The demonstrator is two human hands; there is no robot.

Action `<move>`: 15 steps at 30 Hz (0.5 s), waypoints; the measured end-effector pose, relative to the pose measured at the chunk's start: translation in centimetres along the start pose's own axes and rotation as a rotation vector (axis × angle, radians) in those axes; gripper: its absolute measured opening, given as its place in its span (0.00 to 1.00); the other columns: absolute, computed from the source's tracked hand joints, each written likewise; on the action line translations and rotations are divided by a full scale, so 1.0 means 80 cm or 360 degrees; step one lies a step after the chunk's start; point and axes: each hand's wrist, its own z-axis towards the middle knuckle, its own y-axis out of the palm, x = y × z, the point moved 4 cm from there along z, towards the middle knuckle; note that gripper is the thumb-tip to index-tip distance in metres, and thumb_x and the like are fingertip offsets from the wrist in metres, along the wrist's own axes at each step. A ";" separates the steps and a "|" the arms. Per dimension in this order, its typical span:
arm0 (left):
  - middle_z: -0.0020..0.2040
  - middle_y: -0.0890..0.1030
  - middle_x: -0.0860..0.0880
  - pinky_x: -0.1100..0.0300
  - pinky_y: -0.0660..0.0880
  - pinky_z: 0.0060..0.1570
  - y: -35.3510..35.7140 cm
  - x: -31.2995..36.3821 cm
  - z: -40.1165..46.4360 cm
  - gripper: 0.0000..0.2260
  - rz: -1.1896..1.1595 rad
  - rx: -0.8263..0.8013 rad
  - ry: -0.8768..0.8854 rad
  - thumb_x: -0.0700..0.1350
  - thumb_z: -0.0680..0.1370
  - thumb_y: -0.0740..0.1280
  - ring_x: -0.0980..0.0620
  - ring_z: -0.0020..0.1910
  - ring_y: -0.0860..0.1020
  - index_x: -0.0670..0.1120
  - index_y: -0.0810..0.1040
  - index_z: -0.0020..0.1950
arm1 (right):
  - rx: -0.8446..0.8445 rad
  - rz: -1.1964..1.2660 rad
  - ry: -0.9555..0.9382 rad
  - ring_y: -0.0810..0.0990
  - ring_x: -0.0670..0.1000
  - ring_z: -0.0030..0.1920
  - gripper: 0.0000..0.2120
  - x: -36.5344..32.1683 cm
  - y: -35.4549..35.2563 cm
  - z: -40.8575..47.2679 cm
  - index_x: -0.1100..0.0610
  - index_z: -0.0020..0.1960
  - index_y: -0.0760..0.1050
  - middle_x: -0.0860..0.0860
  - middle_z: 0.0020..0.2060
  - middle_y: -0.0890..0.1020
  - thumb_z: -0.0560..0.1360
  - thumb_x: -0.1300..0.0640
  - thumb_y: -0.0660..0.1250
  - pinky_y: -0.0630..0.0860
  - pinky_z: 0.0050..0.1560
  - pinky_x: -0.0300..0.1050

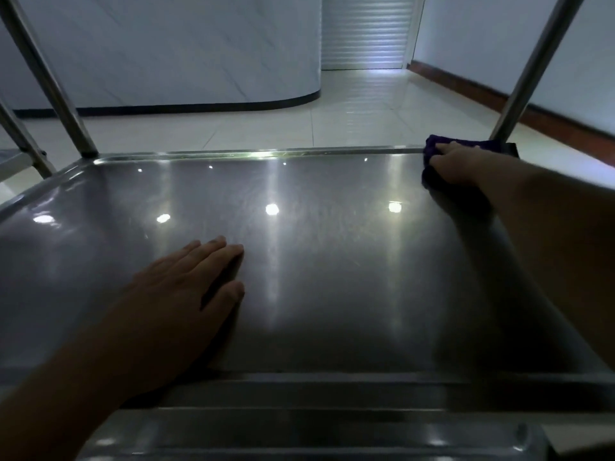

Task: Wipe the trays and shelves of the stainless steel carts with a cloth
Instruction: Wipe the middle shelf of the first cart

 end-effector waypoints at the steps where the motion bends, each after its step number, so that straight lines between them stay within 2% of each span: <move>1: 0.77 0.48 0.68 0.56 0.50 0.79 0.001 -0.002 0.002 0.38 -0.0008 0.0017 0.0004 0.75 0.67 0.35 0.65 0.78 0.48 0.70 0.50 0.78 | 0.0006 0.0004 0.0057 0.57 0.67 0.79 0.24 0.017 -0.001 -0.003 0.50 0.81 0.61 0.59 0.80 0.59 0.86 0.47 0.50 0.52 0.78 0.65; 4: 0.78 0.50 0.68 0.53 0.53 0.78 0.006 -0.009 0.006 0.39 -0.0009 0.0049 0.0012 0.79 0.67 0.35 0.66 0.75 0.48 0.71 0.53 0.78 | 0.0045 0.0047 0.0203 0.64 0.68 0.75 0.30 0.056 -0.003 -0.008 0.47 0.78 0.65 0.61 0.77 0.66 0.79 0.37 0.51 0.59 0.75 0.65; 7: 0.78 0.51 0.68 0.54 0.54 0.77 0.008 -0.011 0.008 0.43 -0.0009 0.0072 0.0023 0.80 0.67 0.33 0.66 0.76 0.50 0.69 0.55 0.79 | 0.0017 -0.0021 0.0221 0.67 0.65 0.73 0.40 0.082 0.005 0.015 0.47 0.72 0.67 0.58 0.75 0.69 0.67 0.31 0.45 0.64 0.72 0.65; 9: 0.78 0.51 0.67 0.57 0.52 0.77 0.008 -0.011 0.007 0.44 0.0000 0.0043 0.0035 0.81 0.67 0.33 0.65 0.76 0.50 0.68 0.54 0.80 | 0.0025 0.0043 0.0249 0.70 0.63 0.72 0.35 0.090 0.012 0.041 0.50 0.70 0.69 0.58 0.72 0.72 0.71 0.34 0.48 0.65 0.72 0.62; 12: 0.80 0.50 0.66 0.58 0.50 0.77 0.007 -0.010 0.006 0.40 0.0017 0.0031 0.0027 0.77 0.69 0.36 0.65 0.77 0.49 0.68 0.51 0.80 | 0.0070 0.0294 0.0258 0.68 0.62 0.74 0.22 0.065 0.008 0.030 0.59 0.72 0.70 0.60 0.72 0.72 0.83 0.50 0.55 0.61 0.76 0.58; 15: 0.80 0.49 0.66 0.59 0.49 0.77 0.006 -0.005 0.004 0.40 0.0033 0.0014 0.0015 0.75 0.69 0.36 0.64 0.79 0.49 0.67 0.50 0.81 | -0.0077 0.0394 0.0017 0.63 0.63 0.77 0.22 0.018 0.007 -0.002 0.58 0.78 0.66 0.61 0.78 0.66 0.86 0.54 0.54 0.57 0.78 0.57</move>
